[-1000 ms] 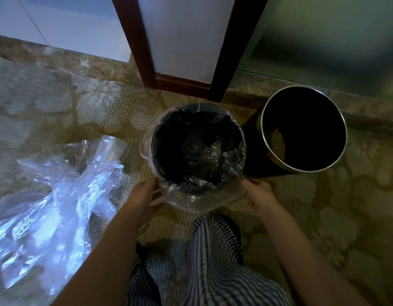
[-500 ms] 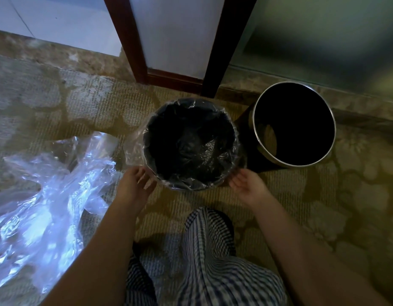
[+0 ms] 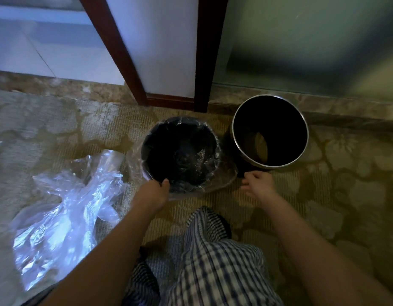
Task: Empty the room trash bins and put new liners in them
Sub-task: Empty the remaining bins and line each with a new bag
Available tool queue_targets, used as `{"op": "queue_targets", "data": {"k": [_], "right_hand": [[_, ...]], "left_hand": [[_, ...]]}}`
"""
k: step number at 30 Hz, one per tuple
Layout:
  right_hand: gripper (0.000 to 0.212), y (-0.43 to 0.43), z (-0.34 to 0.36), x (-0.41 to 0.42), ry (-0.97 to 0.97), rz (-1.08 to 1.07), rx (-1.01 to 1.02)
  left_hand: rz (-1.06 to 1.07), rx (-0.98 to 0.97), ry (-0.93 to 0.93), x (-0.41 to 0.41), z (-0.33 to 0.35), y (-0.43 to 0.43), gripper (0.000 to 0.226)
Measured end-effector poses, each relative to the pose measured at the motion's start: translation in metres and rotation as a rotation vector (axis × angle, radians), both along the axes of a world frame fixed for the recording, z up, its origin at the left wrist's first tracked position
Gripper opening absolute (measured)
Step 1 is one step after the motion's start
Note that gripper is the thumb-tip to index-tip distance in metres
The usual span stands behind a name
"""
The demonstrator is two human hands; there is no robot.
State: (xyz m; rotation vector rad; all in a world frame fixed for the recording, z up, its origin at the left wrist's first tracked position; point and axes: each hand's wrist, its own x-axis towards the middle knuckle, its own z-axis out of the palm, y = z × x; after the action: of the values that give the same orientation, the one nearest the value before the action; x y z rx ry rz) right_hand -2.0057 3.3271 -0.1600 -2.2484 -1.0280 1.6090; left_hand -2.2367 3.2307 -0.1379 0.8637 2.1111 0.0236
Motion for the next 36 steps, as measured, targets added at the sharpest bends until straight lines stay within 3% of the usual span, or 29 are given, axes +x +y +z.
{"op": "queue_targets", "data": {"k": [5, 12, 20, 24, 29, 36], "right_hand": [[0.023, 0.015, 0.023, 0.045, 0.002, -0.043, 0.033], [0.027, 0.046, 0.022, 0.095, 0.004, -0.138, -0.005], [0.030, 0.074, -0.001, 0.091, 0.025, -0.165, -0.058], [0.032, 0.079, -0.010, 0.087, 0.001, -0.161, -0.055], [0.021, 0.072, -0.006, 0.085, -0.079, -0.177, 0.033], [0.023, 0.046, 0.042, 0.119, -0.152, 0.057, 0.275]], "left_hand": [[-0.272, 0.021, 0.062, 0.022, 0.027, 0.039, 0.044], [-0.458, 0.075, -0.079, 0.080, 0.039, 0.121, 0.038], [-0.293, 0.068, -0.332, 0.129, -0.007, 0.154, 0.046], [-0.239, 0.091, -0.318, 0.133, -0.020, 0.155, 0.048], [-0.074, 0.131, -0.393, 0.135, -0.018, 0.149, 0.042], [-0.009, 0.300, -0.397, 0.130, 0.028, 0.126, 0.035]]}}
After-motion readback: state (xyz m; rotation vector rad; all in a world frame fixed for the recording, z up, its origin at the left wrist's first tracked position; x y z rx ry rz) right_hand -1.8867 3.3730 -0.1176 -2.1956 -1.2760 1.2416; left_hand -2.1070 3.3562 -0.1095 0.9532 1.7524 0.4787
